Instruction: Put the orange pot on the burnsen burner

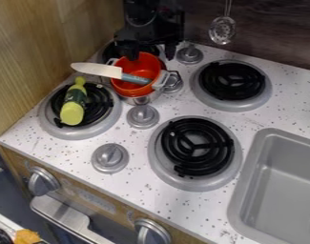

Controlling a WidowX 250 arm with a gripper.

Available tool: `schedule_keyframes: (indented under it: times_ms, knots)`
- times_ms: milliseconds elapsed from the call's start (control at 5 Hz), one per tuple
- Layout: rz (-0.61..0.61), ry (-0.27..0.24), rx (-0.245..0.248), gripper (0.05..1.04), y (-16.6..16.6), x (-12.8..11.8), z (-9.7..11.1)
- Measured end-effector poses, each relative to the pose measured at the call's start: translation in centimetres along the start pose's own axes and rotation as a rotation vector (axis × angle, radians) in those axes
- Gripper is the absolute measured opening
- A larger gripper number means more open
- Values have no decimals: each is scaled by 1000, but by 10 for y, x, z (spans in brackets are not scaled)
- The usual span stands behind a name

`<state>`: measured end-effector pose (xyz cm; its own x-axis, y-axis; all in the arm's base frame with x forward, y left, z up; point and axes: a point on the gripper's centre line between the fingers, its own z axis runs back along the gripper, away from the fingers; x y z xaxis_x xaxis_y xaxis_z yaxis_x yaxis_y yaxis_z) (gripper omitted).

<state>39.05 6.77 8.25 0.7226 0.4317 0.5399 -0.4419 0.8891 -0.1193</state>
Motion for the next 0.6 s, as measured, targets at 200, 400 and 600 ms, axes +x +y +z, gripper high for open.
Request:
schedule_keyframes:
  times_ms: [200,400,600]
  knots:
    - [36,25,8,999,6,-3,-11]
    - [56,73,14,999,9,0,-16]
    - [63,103,45,999,13,-3,-19]
